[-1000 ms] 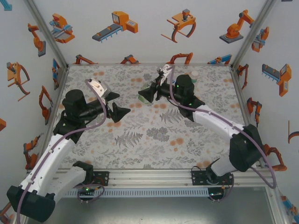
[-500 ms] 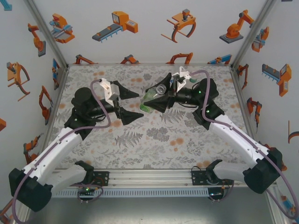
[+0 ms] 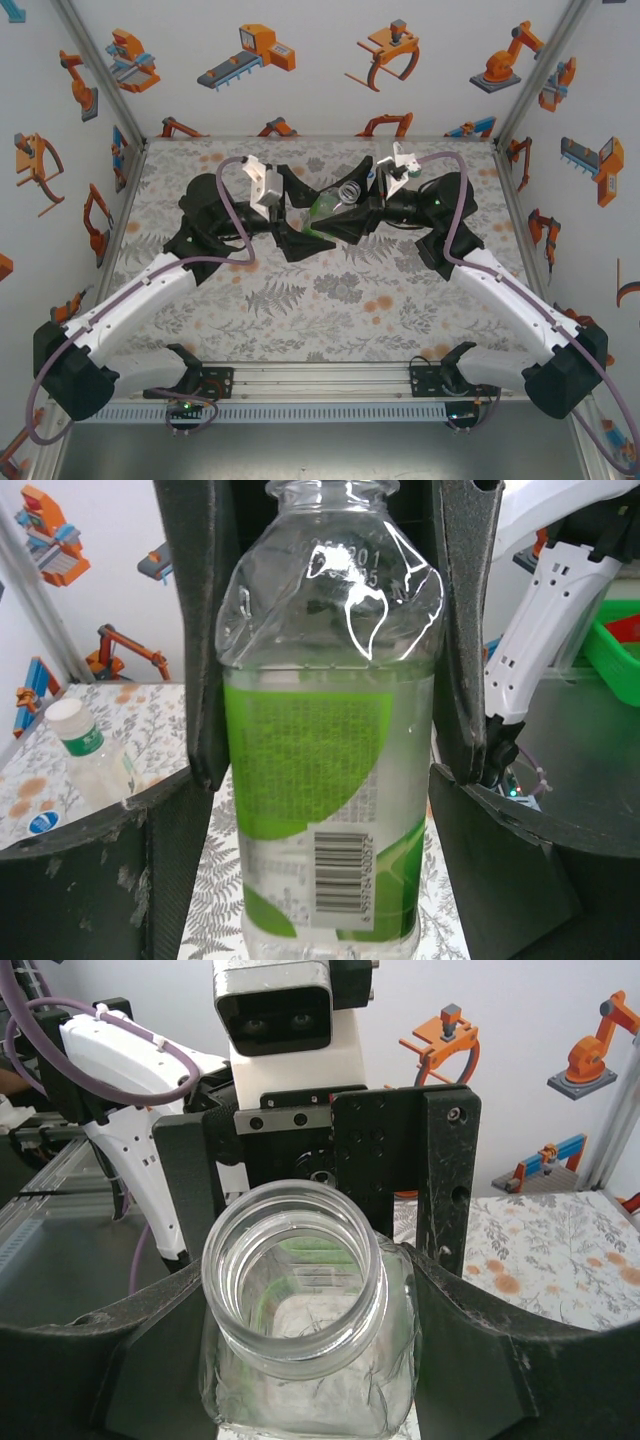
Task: Screw on the bottle caps
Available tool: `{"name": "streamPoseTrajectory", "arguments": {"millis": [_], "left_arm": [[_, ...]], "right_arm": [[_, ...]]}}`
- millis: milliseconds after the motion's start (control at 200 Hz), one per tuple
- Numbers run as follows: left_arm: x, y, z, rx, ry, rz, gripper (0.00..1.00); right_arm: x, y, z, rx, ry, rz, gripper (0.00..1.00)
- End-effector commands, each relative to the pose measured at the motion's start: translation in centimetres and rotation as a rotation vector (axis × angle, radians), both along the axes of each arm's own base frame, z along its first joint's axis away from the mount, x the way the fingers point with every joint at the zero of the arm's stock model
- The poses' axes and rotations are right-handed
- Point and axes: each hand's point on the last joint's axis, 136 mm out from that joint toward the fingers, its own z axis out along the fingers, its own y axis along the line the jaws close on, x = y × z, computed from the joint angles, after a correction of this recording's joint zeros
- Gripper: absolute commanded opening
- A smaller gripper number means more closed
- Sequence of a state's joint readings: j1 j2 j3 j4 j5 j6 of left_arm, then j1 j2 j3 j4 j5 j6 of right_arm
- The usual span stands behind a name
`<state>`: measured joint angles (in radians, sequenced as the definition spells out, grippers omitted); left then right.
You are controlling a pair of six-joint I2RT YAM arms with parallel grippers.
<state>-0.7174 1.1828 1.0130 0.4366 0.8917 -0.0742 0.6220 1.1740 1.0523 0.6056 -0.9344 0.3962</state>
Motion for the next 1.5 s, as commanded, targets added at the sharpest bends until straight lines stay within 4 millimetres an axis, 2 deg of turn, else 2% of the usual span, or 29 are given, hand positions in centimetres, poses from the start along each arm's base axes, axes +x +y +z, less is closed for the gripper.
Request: {"name": "streamPoseTrajectory", "arguments": {"millis": [0,190,355,576,646,726,806,891,1036,1172,1297,1492], "left_arm": [[-1.0,-0.6,1.5,-0.032,-0.042,-0.051,0.78],[-1.2,-1.3,1.5,-0.049,-0.039,-0.069,0.69],[-1.4,-1.3,2.2,-0.081,-0.051,-0.078,0.59],[-1.5,-1.2,2.0,-0.069,-0.054,-0.072,0.48],[-1.4,-1.1,1.7,-0.053,-0.053,-0.057,0.45],[-0.9,-1.1,1.2,-0.031,-0.050,-0.025,0.42],[-0.4,-1.0,0.8,-0.012,-0.051,0.010,0.40],[0.3,-0.6,0.4,0.015,-0.047,0.048,0.38],[2.0,0.6,-0.4,0.074,-0.015,0.133,0.33],[3.7,2.5,-1.1,0.117,0.037,0.203,0.26],[4.9,4.1,-1.8,0.158,0.061,0.260,0.22],[6.9,6.3,-2.6,0.211,0.145,0.337,0.05]], "right_arm": [[-0.8,-0.7,1.5,0.047,-0.069,-0.011,0.14],[-0.4,-1.2,2.0,0.077,-0.083,-0.066,0.10],[-0.6,-1.3,1.6,0.070,-0.078,-0.064,0.10],[-0.6,-1.4,1.6,0.072,-0.073,-0.076,0.12],[-0.5,-1.5,1.6,0.074,-0.073,-0.086,0.19],[-0.3,-1.6,1.6,0.069,-0.072,-0.103,0.43],[-0.1,-1.8,1.6,0.055,-0.075,-0.130,0.55],[0.2,-2.1,1.4,0.035,-0.078,-0.176,0.60],[1.6,-3.0,1.0,-0.004,-0.037,-0.302,0.63],[2.3,-3.7,0.2,-0.039,-0.001,-0.375,0.67],[3.9,-4.2,-1.3,-0.085,0.078,-0.465,0.68],[6.7,-5.1,-5.5,-0.191,0.268,-0.605,0.64]]}}
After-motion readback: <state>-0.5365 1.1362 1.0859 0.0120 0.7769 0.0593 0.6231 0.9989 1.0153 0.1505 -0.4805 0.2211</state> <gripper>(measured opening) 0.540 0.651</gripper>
